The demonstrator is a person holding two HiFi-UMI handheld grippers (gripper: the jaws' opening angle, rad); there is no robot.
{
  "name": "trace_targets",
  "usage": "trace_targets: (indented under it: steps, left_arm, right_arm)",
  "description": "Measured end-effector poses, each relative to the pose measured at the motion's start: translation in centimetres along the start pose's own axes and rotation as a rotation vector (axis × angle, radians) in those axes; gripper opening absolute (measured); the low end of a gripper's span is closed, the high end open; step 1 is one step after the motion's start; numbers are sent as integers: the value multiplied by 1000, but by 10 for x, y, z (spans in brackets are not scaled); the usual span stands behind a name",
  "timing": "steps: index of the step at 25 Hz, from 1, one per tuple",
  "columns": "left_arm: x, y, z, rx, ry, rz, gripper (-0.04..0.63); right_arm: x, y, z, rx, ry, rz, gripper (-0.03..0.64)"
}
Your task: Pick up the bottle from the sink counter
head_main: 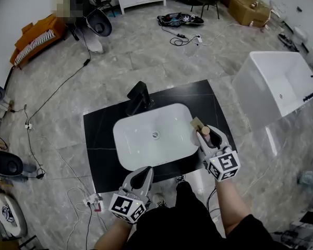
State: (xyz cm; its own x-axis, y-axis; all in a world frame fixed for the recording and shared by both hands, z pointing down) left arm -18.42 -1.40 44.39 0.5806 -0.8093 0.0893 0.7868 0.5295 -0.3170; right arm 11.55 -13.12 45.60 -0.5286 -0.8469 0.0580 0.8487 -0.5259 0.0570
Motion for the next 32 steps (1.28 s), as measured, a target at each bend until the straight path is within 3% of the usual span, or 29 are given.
trace_targets:
  steps: [18,32]
  left_arm:
    - [-75,20,6,31,18,132,3]
    - [-94,64,13,46,4,125,3]
  right_arm:
    - [-103,-103,-13,9,15,50,138]
    - [-164,-126,-13,37,-8,-13,138]
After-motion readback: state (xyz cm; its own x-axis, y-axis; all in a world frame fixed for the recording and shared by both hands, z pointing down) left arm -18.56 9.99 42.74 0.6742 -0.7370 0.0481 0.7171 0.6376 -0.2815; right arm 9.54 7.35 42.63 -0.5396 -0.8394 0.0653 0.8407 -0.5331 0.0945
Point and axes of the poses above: the fingertips, and each gripper's own axes: x forward along the fingers, y to its right, z out of its underside, the point moved 10 cm from there along -x, backward along the fingers, and after that the axes turned 8 degrees about y, right-handed, at the moved point
